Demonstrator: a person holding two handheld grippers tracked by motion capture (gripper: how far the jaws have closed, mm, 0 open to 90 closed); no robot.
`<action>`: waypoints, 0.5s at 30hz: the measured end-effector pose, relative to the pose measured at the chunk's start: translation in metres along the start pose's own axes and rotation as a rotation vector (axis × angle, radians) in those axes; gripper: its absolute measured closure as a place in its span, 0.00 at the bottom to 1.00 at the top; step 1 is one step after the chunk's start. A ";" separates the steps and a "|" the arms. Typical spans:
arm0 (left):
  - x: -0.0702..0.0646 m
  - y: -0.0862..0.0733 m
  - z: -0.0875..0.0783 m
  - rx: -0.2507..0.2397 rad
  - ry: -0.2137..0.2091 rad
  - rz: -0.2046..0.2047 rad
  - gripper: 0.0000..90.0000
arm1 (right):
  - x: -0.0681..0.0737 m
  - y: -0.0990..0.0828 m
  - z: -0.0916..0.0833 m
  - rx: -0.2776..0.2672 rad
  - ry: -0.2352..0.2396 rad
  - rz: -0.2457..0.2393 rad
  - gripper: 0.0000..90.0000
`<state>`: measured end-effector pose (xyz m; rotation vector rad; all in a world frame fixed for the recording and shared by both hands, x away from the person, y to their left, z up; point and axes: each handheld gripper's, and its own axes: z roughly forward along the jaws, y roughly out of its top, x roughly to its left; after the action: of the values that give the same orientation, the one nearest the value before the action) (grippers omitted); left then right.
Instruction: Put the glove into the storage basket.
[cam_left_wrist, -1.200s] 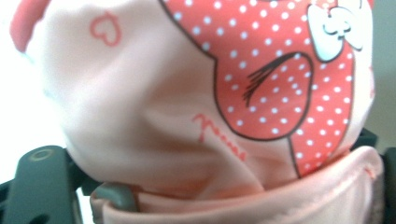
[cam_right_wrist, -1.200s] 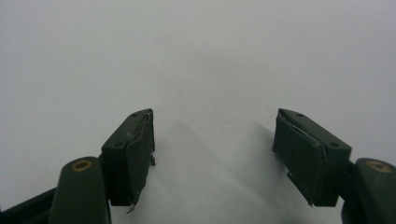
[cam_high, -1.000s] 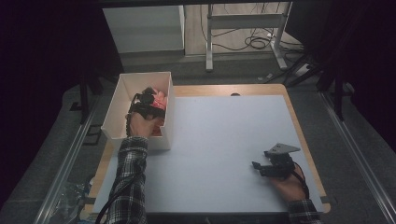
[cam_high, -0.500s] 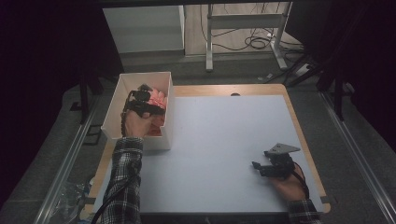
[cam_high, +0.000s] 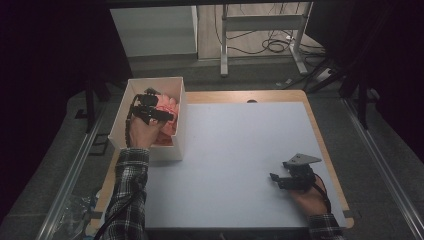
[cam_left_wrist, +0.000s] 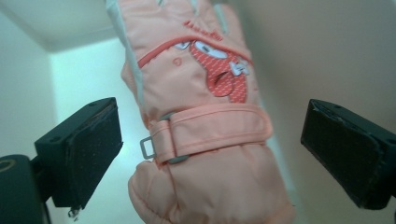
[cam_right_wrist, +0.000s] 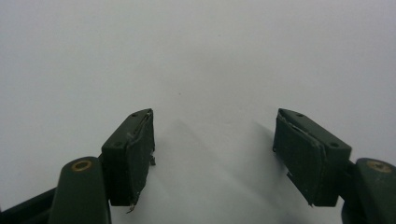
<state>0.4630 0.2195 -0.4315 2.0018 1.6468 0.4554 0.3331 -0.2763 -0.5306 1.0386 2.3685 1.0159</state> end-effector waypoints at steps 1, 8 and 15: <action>0.000 0.000 -0.002 -0.003 -0.002 0.003 0.06 | 0.000 0.000 0.000 0.000 0.000 -0.001 0.33; -0.001 -0.004 -0.020 -0.029 -0.015 0.013 0.06 | 0.000 0.000 0.000 0.000 0.000 -0.001 0.33; -0.006 -0.010 -0.040 -0.058 -0.044 0.033 0.05 | 0.000 0.000 0.000 0.000 -0.001 -0.001 0.33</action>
<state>0.4314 0.2215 -0.4047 1.9852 1.5579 0.4625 0.3331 -0.2763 -0.5306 1.0371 2.3682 1.0151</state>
